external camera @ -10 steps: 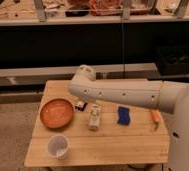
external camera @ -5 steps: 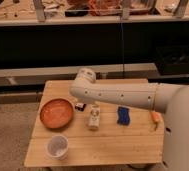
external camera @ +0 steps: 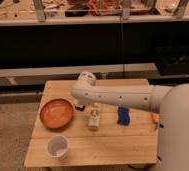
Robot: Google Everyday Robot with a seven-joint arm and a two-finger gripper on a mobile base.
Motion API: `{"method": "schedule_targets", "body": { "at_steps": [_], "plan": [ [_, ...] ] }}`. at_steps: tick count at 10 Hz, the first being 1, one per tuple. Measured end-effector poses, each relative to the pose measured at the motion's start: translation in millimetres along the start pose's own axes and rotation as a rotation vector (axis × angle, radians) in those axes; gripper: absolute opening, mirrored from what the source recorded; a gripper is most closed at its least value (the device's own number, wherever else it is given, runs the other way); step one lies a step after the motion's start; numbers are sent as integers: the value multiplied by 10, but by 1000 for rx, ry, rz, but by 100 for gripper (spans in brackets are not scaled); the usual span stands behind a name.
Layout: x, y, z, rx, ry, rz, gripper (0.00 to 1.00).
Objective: Pick up the ceramic bowl
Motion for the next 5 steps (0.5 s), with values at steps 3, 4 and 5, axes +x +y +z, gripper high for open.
{"method": "schedule_targets", "body": {
  "at_steps": [3,4,5],
  "plan": [
    [-8,-28,50,13,-17,-31,80],
    [-12,-34,86,14,-23,-45,80],
    [-32,-75,141,16,-30,-60,80]
  ]
}}
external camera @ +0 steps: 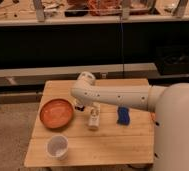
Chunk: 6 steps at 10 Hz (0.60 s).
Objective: Pick up the ceramic bowl
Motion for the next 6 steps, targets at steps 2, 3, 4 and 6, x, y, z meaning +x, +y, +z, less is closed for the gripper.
{"method": "schedule_targets", "body": {
  "at_steps": [2,3,4,6],
  "plan": [
    [-11,-79,71,3,-10,-27,80],
    [-17,-95,95,4,-13,-35,80],
    [-25,-118,130,7,-14,-43,80],
    [-47,-193,208,13,-18,-62,80]
  ]
}}
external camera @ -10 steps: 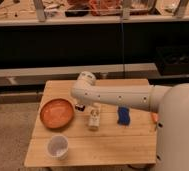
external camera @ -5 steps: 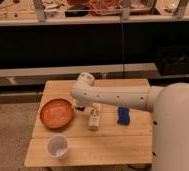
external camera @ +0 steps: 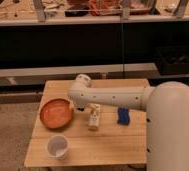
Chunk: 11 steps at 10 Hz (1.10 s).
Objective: Pick up the ceramic bowl
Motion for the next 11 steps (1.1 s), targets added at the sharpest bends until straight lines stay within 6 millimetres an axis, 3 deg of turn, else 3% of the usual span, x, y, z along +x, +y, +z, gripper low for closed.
{"method": "schedule_targets", "body": {
  "at_steps": [4,11],
  "plan": [
    [-26,-131,134,10,-9,-34,80],
    [-22,-106,19,9,-10,-27,80]
  ]
}}
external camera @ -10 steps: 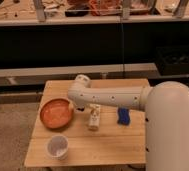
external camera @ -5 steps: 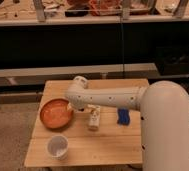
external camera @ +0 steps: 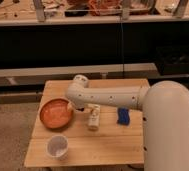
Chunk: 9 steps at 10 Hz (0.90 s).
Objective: Pick up the ceramic bowl
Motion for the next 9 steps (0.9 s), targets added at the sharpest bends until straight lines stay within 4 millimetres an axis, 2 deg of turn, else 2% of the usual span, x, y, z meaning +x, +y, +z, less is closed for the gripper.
{"method": "schedule_targets", "body": {
  "at_steps": [3,6,7,9],
  "plan": [
    [-21,-11,-15,0,-6,-1,80],
    [-55,-156,217,13,-11,-28,80],
    [-65,-115,254,6,-17,-25,80],
    [-61,-168,266,11,-31,-43,80]
  ]
}}
